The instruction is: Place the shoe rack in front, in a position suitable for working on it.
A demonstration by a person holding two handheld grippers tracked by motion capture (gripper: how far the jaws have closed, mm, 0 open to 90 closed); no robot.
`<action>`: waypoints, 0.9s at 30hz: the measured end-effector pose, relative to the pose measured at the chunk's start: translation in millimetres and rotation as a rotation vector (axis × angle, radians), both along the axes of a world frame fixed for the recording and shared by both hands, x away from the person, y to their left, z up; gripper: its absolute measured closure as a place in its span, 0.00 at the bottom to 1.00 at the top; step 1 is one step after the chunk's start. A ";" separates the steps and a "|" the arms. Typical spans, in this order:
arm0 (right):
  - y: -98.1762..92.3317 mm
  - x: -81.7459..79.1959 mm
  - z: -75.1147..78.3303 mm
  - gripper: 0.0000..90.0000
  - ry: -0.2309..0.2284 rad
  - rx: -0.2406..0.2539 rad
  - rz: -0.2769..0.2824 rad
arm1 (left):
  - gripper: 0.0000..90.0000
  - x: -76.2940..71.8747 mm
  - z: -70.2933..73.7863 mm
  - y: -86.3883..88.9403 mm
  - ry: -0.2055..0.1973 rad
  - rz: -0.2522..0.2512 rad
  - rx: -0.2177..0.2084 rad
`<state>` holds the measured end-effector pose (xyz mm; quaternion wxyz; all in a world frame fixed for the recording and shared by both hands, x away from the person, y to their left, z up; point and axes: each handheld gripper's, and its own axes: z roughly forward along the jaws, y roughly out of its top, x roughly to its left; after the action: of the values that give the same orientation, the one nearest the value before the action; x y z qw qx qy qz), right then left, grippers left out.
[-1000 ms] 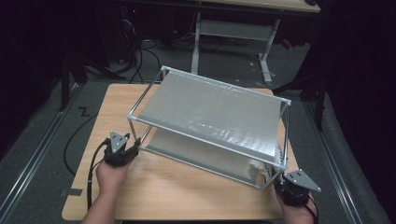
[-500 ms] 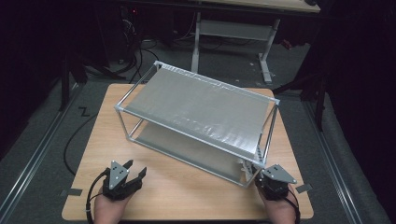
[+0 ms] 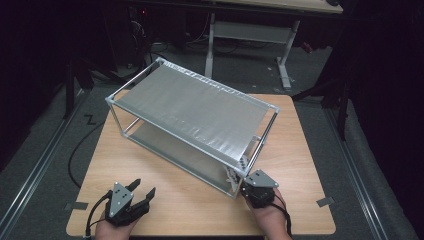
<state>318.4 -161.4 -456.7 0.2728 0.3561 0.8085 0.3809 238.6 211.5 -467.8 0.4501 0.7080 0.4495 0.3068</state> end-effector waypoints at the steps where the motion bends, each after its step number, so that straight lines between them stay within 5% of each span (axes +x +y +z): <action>1: 4.1 0.2 -0.1 0.85 0.002 0.001 0.016 | 0.45 -1.3 0.4 0.4 -0.002 0.000 0.000; 10: 0.7 -5.6 0.7 0.85 -0.006 -0.015 0.020 | 0.45 0.9 0.4 -11.8 0.011 -0.041 0.017; 19: -49.9 -24.7 -0.9 0.84 0.007 -0.018 -0.075 | 0.44 15.8 5.8 -55.5 0.005 -0.169 0.006; 27: -111.5 -44.2 -13.4 0.82 0.091 -0.010 -0.191 | 0.41 27.9 11.7 -114.0 -0.005 -0.336 -0.017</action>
<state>274.1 -272.8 -470.0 0.2727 0.4471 0.7842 0.3328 266.6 97.5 -456.1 0.5022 0.7687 0.3260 0.2251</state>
